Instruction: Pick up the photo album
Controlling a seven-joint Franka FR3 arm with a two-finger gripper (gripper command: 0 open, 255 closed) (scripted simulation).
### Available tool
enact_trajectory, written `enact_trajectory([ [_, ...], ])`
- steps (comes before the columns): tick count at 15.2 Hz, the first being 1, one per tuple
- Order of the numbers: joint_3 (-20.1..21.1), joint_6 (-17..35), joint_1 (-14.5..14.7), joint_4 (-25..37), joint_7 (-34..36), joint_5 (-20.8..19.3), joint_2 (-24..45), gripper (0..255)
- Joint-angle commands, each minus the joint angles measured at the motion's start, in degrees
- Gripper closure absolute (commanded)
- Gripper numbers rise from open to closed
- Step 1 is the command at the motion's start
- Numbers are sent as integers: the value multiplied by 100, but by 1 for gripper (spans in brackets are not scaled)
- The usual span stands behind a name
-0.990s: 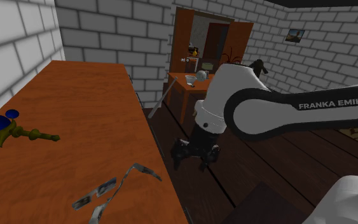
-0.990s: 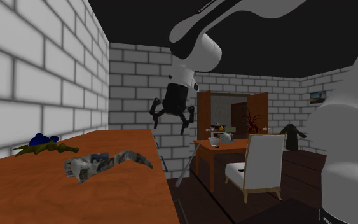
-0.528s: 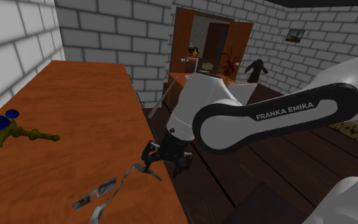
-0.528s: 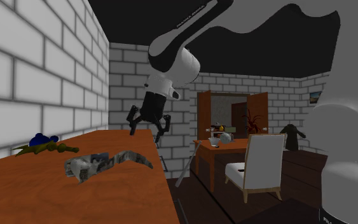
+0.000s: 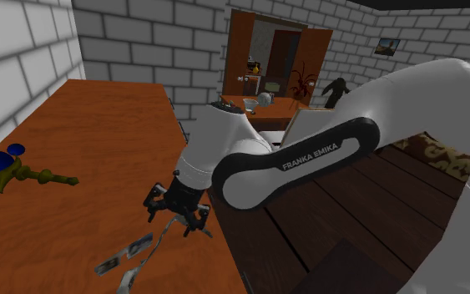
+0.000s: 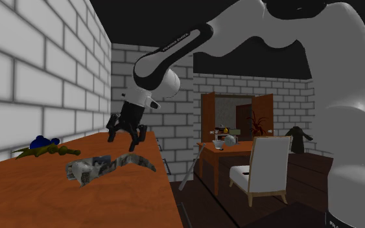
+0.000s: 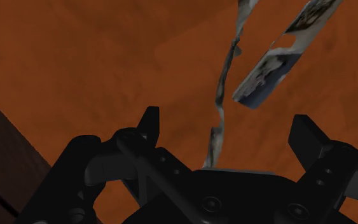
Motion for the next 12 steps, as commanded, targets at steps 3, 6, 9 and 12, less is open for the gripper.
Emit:
enact_trajectory([
  [3, -198, 189, 264, 250, 507, -462, 436, 0],
  [6, -267, 387, 324, 166, 573, -585, 571, 0],
  [9, -335, 554, 382, 103, 634, -697, 693, 0],
  [12, -337, 558, 382, 102, 632, -699, 697, 255],
])
